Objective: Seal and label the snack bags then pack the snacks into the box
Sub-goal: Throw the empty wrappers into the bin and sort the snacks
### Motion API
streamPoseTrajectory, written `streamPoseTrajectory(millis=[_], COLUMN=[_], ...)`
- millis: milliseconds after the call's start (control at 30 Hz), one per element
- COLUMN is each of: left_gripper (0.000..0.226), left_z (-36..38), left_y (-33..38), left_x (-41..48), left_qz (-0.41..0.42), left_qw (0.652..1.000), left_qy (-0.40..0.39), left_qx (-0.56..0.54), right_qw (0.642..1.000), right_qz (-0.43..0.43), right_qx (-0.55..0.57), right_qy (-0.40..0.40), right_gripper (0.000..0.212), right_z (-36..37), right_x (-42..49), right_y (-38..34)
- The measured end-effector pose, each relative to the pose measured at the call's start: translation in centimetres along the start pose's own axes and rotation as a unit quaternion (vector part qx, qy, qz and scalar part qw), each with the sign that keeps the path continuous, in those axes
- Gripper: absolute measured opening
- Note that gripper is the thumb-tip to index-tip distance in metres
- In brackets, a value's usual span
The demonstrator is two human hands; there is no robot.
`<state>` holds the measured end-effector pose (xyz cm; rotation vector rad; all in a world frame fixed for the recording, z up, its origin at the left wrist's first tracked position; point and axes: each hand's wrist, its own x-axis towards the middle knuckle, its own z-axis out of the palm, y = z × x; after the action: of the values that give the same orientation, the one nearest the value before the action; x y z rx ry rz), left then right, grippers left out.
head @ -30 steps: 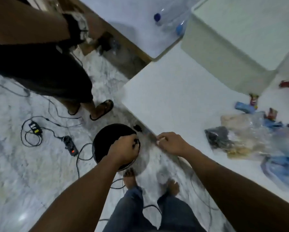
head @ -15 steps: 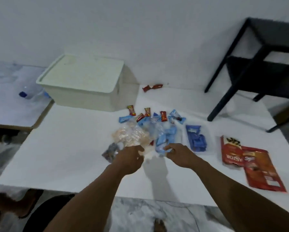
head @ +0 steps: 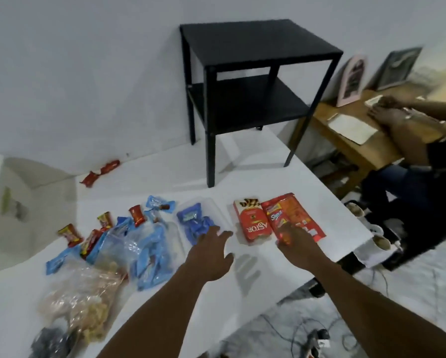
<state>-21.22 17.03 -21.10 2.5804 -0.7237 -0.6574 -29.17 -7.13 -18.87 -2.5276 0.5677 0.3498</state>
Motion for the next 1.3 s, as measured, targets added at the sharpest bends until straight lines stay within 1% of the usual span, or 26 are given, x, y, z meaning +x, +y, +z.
streamPoseTrajectory(millis=[67, 133, 233, 333, 400, 467, 567, 667, 767, 867, 967, 1100, 1200, 1300], left_gripper=[0.065, 0.069, 0.069, 0.067, 0.069, 0.072, 0.075, 0.073, 0.071, 0.067, 0.06, 0.049, 0.04, 0.036], left_z=[0.6, 1.3, 2.8, 3.9, 4.4, 5.0, 6.1, 7.3, 8.5, 9.4, 9.6, 9.2, 9.0, 9.0], left_y=[1.2, 2.4, 4.3, 5.9, 7.0, 7.9, 8.9, 9.5, 9.5, 9.3, 9.2, 9.6, 10.3, 10.8], left_x=[2.1, 4.0, 6.0, 8.7, 10.6, 12.1, 13.8, 15.3, 16.0, 15.8, 15.5, 15.6, 15.9, 16.1], left_qz=[0.01, 0.026, 0.059, 0.075, 0.048, 0.008, -0.041, -0.042, -0.026, -0.02, -0.047, -0.106, -0.159, -0.179], left_qw=[1.0, 0.999, 0.997, 0.994, 0.996, 0.998, 0.996, 0.994, 0.989, 0.986, 0.986, 0.99, 0.986, 0.982], left_qy=[0.003, 0.002, -0.017, -0.032, -0.037, -0.026, -0.018, -0.011, -0.026, -0.012, -0.004, -0.002, 0.011, 0.025], left_qx=[0.02, 0.039, 0.054, 0.071, 0.069, 0.063, 0.077, 0.096, 0.146, 0.163, 0.158, 0.093, 0.056, 0.047], right_qw=[1.0, 0.998, 0.997, 0.997, 0.997, 0.997, 0.992, 0.985, 0.975, 0.965, 0.958, 0.962, 0.966, 0.969], right_qz=[0.01, 0.021, 0.054, 0.051, 0.03, -0.005, -0.06, -0.125, -0.165, -0.204, -0.217, -0.212, -0.204, -0.191], right_qx=[-0.007, 0.01, 0.007, -0.024, -0.05, -0.071, -0.107, -0.119, -0.149, -0.167, -0.186, -0.172, -0.157, -0.155], right_qy=[0.025, 0.051, 0.051, 0.059, 0.053, 0.035, 0.024, 0.019, -0.009, -0.015, -0.018, -0.01, -0.001, 0.009], right_gripper=[0.042, 0.04, 0.042, 0.048, 0.053, 0.06, 0.061, 0.061, 0.069, 0.068, 0.068, 0.067, 0.065, 0.06], right_z=[-0.2, -0.2, -0.1, 0.0, -0.2, -0.3, -0.1, 0.6, 1.2, 2.3, 3.9, 4.8, 4.8, 4.6], right_x=[-0.5, -0.4, 0.3, 2.0, 4.0, 6.3, 9.4, 11.8, 13.7, 15.0, 15.3, 15.6, 15.8, 16.0], right_y=[2.1, 4.4, 7.6, 10.0, 10.9, 11.5, 12.2, 13.6, 14.7, 15.2, 15.9, 16.4, 16.0, 15.5])
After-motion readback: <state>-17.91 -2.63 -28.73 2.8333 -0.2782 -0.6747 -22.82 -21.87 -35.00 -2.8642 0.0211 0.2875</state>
